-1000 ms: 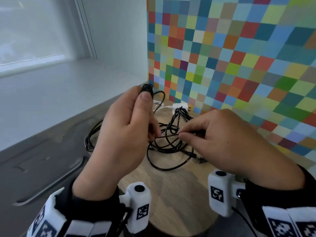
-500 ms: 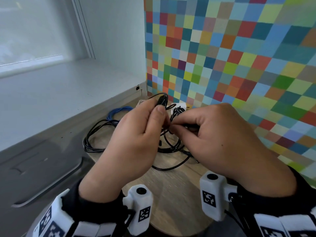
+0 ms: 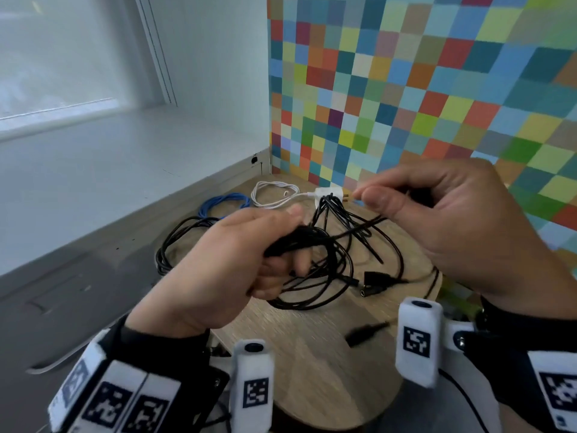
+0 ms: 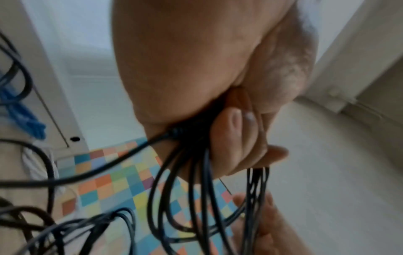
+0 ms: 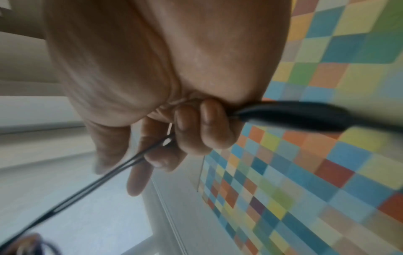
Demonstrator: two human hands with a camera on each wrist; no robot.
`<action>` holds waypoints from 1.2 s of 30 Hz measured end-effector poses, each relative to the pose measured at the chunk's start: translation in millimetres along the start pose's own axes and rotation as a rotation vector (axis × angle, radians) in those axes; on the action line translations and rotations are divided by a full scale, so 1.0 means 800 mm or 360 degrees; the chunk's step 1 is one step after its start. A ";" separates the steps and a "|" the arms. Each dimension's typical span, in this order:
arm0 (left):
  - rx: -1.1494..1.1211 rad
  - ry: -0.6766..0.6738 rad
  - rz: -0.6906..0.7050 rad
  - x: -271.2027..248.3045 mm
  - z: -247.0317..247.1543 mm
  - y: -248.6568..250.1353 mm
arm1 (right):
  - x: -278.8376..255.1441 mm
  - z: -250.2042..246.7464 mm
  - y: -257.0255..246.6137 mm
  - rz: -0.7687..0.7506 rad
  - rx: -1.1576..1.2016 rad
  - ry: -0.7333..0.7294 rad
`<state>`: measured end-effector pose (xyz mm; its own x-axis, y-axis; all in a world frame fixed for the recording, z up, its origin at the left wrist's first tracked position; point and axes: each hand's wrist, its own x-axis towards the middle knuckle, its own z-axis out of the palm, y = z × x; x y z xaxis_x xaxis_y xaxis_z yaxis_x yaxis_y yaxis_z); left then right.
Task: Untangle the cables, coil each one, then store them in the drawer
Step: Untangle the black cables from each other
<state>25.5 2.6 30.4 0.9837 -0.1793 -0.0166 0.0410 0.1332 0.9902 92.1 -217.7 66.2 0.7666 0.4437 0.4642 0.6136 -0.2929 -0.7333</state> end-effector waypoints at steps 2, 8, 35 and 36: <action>-0.0243 -0.0105 0.0020 -0.003 -0.004 0.005 | 0.001 0.000 0.012 0.0042 0.0200 -0.0106; -0.0493 -0.0071 0.0061 -0.003 0.001 0.009 | -0.001 0.037 0.021 0.0194 0.0504 -0.0667; -0.0792 0.0489 0.0256 -0.005 -0.010 0.030 | 0.006 0.002 0.051 0.0377 0.0697 -0.0039; -0.0796 0.0506 0.0259 -0.005 -0.011 0.030 | 0.006 -0.001 0.054 0.0386 0.0717 -0.0010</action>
<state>24.2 15.1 53.0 0.9851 0.1713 0.0126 -0.1127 0.5895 0.7999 122.7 -228.4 37.0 0.8747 0.4138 0.2524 0.2749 0.0054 -0.9615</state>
